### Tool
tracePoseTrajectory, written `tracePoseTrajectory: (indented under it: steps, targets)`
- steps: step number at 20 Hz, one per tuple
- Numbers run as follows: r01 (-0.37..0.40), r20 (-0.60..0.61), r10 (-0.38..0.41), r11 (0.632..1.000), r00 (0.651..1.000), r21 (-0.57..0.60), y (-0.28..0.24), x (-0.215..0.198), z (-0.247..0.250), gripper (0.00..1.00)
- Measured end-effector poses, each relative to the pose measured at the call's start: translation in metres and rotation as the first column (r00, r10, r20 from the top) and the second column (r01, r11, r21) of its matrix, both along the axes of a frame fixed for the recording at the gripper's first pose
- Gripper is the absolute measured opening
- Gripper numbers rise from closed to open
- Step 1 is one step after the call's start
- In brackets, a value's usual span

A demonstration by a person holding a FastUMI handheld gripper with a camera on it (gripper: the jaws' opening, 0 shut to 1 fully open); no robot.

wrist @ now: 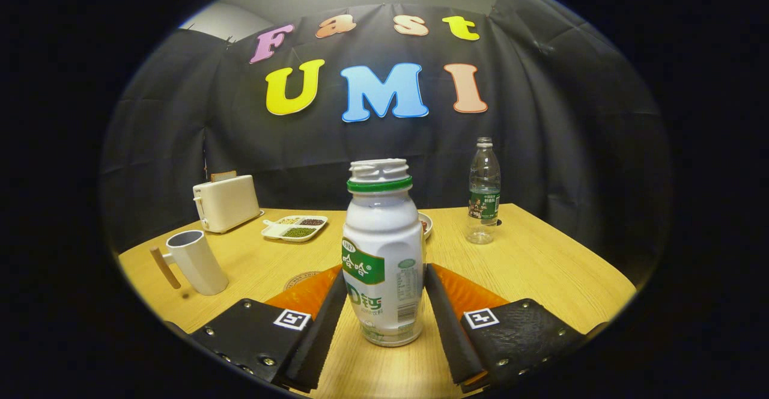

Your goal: Take the bottle from table, then pour the juice into the cup, finally place the bottle on the coaster

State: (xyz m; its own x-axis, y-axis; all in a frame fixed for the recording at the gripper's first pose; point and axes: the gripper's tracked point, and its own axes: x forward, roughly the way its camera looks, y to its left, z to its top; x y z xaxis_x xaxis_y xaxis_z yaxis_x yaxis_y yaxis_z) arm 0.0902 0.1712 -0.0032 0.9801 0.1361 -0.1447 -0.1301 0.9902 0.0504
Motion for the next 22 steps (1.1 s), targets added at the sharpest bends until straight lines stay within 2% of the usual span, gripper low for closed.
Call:
tracePoseTrajectory:
  steps: [5,11,22]
  targets:
    - [0.003,0.002,-0.003,1.0,1.0,-0.011,-0.001,-0.003,0.001,0.66]
    - [0.006,0.009,-0.006,0.999,1.0,-0.045,-0.001,-0.005,0.002,0.66]
    - [0.03,0.07,-0.015,0.977,0.997,-0.212,0.005,-0.009,0.03,0.66]
